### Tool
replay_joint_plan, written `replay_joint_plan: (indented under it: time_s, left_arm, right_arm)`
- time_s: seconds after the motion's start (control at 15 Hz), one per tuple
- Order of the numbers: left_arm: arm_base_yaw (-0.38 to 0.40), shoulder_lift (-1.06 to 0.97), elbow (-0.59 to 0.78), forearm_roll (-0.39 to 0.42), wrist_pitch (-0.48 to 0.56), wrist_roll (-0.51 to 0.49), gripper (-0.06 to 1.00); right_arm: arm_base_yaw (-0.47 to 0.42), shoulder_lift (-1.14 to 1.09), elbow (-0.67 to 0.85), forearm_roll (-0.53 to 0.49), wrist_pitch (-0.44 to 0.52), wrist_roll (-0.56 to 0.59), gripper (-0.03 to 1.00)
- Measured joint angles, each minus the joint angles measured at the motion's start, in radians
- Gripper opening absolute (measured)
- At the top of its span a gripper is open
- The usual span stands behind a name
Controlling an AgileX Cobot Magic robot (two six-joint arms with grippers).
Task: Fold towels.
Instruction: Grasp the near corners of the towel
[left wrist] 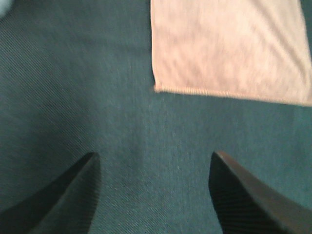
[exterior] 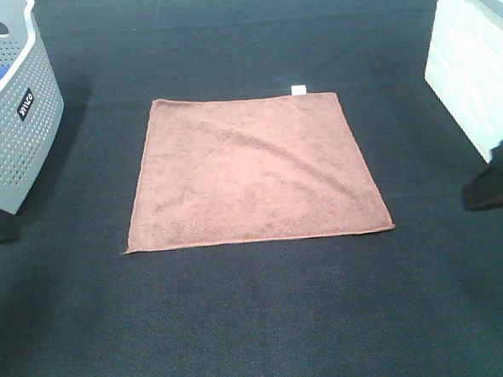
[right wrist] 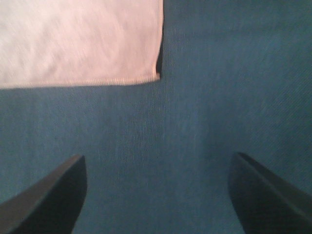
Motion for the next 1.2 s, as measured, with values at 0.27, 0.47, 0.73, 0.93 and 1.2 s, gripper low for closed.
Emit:
replay_joint_plan:
  time_s: [0.27, 0.47, 0.73, 0.93, 1.2]
  left_arm:
    - [0.000, 0.256, -0.042, -0.270, 0.008, 0.287, 0.62]
    - [0.000, 0.427, -0.116, -0.421, 0.025, 0.420, 0.62]
    - [0.000, 0.555, -0.206, -0.466, 0.079, 0.452, 0.62]
    - [0.000, 0.635, -0.280, -0.469, 0.087, 0.470, 0.62]
    - [0.000, 0.704, -0.330, -0.475, 0.091, 0.470, 0.62]
  right_arm:
    - [0.000, 0.213, -0.120, 0.030, 0.026, -0.031, 0.75]
    - [0.000, 0.381, -0.203, 0.160, 0.098, -0.134, 0.75]
    - [0.000, 0.501, -0.257, 0.286, 0.131, -0.242, 0.75]
    - [-0.001, 0.616, -0.311, 0.323, 0.130, -0.268, 0.75]
    - [-0.002, 0.720, -0.389, 0.324, 0.152, -0.269, 0.75]
